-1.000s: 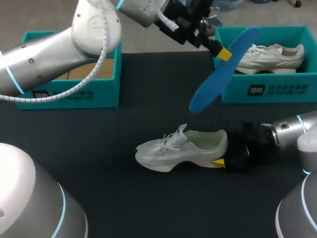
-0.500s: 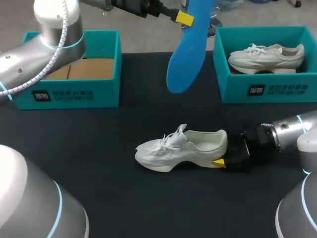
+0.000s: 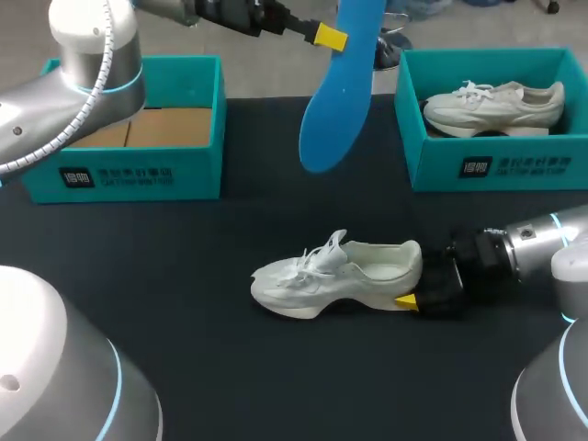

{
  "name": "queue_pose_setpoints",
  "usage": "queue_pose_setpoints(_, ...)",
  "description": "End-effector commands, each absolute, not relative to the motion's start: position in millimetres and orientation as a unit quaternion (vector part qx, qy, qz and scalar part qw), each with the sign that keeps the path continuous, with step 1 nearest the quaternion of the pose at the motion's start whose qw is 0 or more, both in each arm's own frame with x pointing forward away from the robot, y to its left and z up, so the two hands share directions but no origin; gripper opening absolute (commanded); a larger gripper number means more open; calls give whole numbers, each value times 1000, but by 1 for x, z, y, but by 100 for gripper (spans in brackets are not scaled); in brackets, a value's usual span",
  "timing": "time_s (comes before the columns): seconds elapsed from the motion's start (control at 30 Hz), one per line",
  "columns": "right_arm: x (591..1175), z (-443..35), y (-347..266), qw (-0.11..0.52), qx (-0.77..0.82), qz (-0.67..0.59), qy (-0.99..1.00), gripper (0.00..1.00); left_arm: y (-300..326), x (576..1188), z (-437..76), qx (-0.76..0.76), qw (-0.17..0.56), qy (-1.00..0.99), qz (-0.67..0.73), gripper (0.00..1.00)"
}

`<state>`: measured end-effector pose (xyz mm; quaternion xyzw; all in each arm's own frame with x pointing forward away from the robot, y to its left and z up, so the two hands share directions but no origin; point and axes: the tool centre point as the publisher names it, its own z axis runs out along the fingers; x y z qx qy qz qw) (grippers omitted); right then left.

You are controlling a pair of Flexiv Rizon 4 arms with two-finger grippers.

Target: Take the shoe out of the shoebox, open the shoe tongue, remove and reinsert the insole, then place the shoe into the shoebox

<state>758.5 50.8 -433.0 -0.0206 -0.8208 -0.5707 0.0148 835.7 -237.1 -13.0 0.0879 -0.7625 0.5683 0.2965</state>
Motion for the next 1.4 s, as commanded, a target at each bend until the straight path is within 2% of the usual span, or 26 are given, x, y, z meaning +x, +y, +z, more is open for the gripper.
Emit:
queue_pose_setpoints(0.03,759,-440,54,15,-21,-569,-822,0,-235,843,-10,87,326,-750,569,0)
queue_pose_setpoints(0.3,759,-440,54,15,-21,-569,-822,0,-210,883,13,102,393,-687,602,0)
queue_pose_setpoints(0.57,759,-440,54,15,-21,-569,-822,0,-190,902,29,125,389,-663,627,0)
queue_pose_setpoints(1.07,759,-440,54,15,-21,-569,-822,0,-182,900,31,143,379,-660,632,0)
queue_pose_setpoints(1.1,759,-440,54,15,-21,-569,-822,36,-182,900,31,143,379,-660,632,0)
queue_pose_setpoints(1.13,759,-440,54,15,-21,-569,-822,100,-182,900,31,143,379,-660,632,0)
queue_pose_setpoints(1.4,751,-427,43,-12,-32,-561,-827,100,-182,900,31,143,379,-660,632,0)
